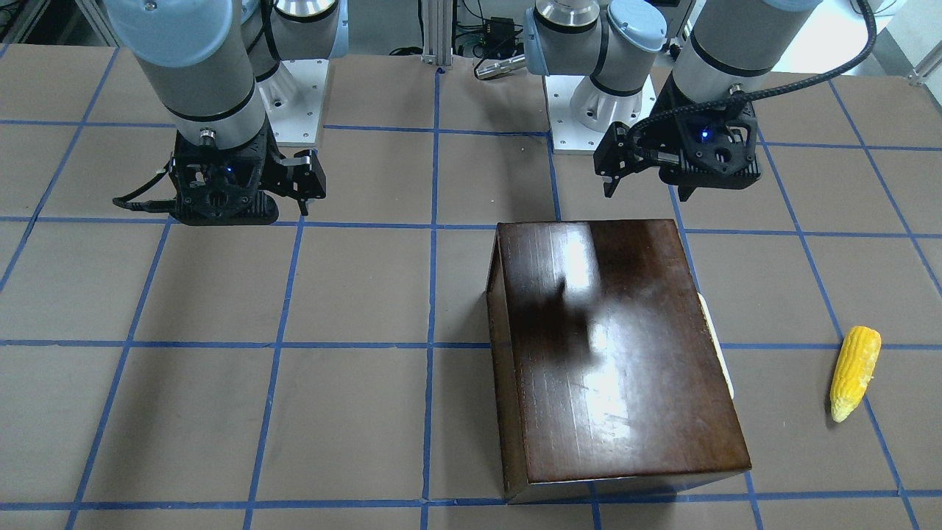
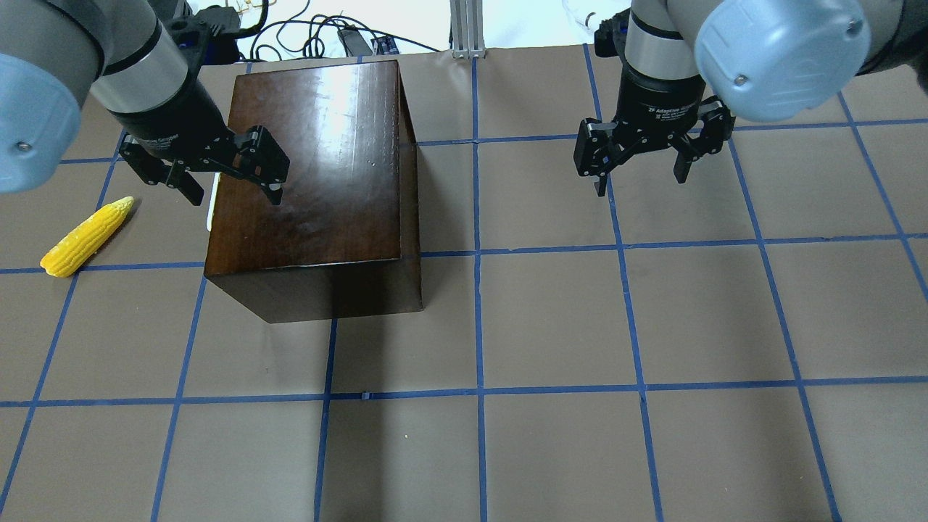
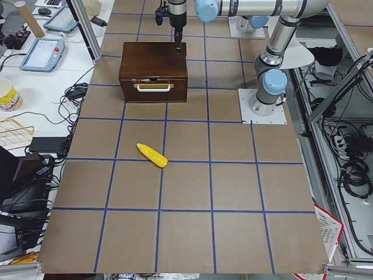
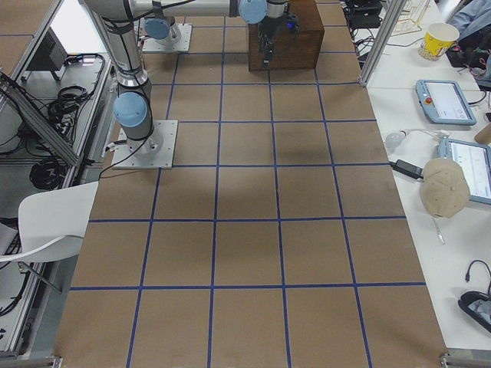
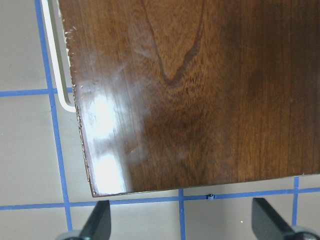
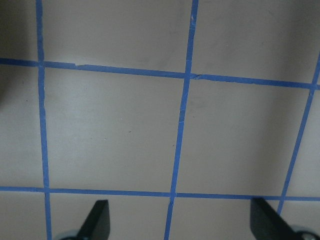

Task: Open drawer and put corn inside

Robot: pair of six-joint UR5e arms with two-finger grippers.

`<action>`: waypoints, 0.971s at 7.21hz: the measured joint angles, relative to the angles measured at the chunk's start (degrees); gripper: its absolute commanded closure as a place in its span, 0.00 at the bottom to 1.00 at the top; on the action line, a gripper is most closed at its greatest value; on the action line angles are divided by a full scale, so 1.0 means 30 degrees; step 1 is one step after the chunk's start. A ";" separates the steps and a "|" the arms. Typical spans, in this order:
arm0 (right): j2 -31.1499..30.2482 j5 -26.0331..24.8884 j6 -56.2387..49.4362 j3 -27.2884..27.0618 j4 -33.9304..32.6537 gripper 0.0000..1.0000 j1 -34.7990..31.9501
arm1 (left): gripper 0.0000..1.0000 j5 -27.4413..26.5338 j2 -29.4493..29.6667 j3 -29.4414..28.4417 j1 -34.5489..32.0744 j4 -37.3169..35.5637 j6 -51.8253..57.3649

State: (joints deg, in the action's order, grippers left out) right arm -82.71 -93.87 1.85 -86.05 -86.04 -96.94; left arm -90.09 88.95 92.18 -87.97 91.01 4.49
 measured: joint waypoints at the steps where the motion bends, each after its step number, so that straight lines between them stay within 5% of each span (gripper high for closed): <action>1: 0.0000 0.0000 0.0000 0.0000 -0.0001 0.00 0.0000 | 0.00 0.0000 -0.0040 -0.0005 -0.0001 0.0111 -0.0001; 7: 0.0000 0.0000 0.0000 0.0000 -0.0001 0.00 0.0000 | 0.00 -0.0269 -0.0047 -0.0337 0.0187 0.0385 0.0026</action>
State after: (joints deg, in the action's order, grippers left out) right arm -82.70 -93.87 1.85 -86.04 -86.05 -96.94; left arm -90.89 88.81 91.17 -87.41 92.16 4.57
